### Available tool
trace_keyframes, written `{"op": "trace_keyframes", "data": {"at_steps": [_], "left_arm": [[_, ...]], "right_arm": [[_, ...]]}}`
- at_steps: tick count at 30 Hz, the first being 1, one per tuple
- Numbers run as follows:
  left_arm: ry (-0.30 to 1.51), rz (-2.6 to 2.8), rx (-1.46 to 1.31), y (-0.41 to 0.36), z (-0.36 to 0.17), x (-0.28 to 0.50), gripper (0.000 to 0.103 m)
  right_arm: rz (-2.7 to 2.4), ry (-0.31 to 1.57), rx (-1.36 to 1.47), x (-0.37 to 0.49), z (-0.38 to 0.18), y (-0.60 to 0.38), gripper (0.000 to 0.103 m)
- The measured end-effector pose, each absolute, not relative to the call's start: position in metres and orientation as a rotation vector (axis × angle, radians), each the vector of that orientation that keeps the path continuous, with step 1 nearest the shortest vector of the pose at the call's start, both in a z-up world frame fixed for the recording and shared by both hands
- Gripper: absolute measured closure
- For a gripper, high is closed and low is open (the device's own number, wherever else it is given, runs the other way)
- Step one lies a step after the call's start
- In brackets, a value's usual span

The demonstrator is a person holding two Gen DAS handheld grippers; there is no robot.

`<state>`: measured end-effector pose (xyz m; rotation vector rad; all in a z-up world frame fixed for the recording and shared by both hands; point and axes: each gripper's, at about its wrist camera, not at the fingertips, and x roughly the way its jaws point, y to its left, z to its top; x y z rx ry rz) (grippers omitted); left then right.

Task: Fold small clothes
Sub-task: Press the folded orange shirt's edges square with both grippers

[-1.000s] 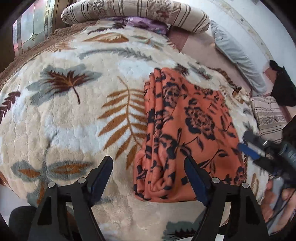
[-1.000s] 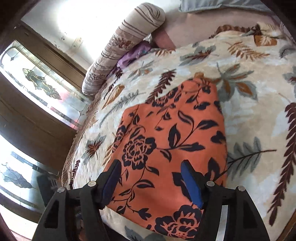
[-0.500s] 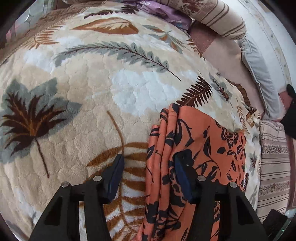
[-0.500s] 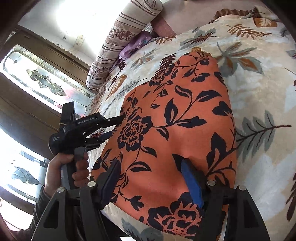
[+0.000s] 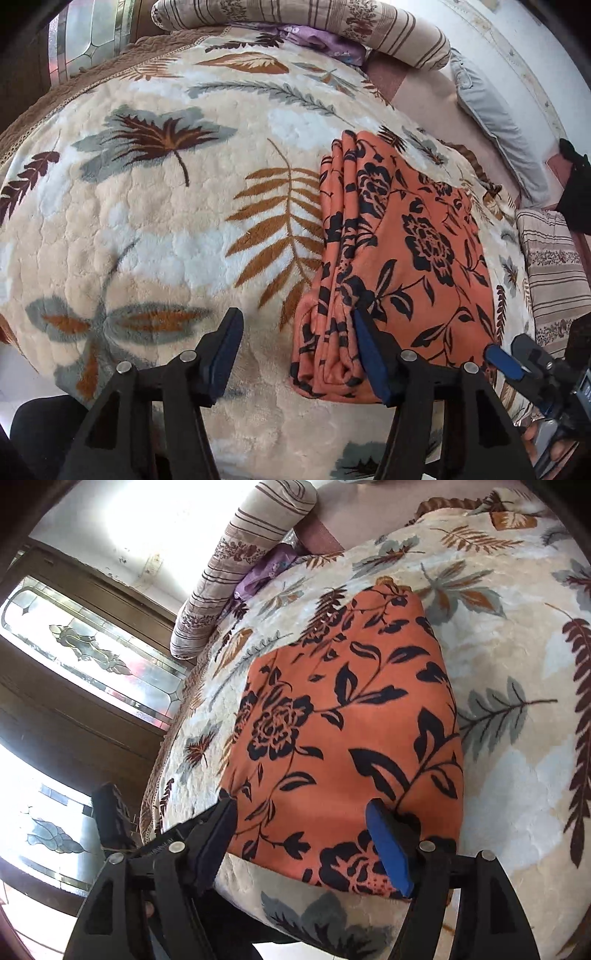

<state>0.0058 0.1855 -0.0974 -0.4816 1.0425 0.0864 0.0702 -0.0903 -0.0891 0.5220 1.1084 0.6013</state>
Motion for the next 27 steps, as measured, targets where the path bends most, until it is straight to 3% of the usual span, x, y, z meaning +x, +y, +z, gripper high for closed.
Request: {"op": "trace_keyframes", "data": {"at_steps": [3, 7, 19, 25, 27], "left_arm": [[1.009, 0.080, -0.407, 0.177, -0.087, -0.004, 0.038], [1.074, 0.091, -0.426, 0.181, -0.117, -0.005, 0.033], [1.051, 0.086, -0.412, 0.180, -0.112, -0.012, 0.031], [1.049, 0.087, -0.414, 0.179, -0.113, -0.011, 0.030], [1.048, 0.086, -0.414, 0.180, -0.113, -0.010, 0.030]], "right_arm": [[0.589, 1.086, 0.560, 0.056, -0.087, -0.098, 0.028], [0.560, 1.116, 0.601, 0.054, -0.101, -0.105, 0.024], [0.549, 1.153, 0.690, 0.052, -0.114, -0.120, 0.023], [0.612, 1.079, 0.639, 0.056, -0.078, -0.106, 0.022], [0.614, 1.085, 0.629, 0.061, -0.082, -0.101, 0.018]]}}
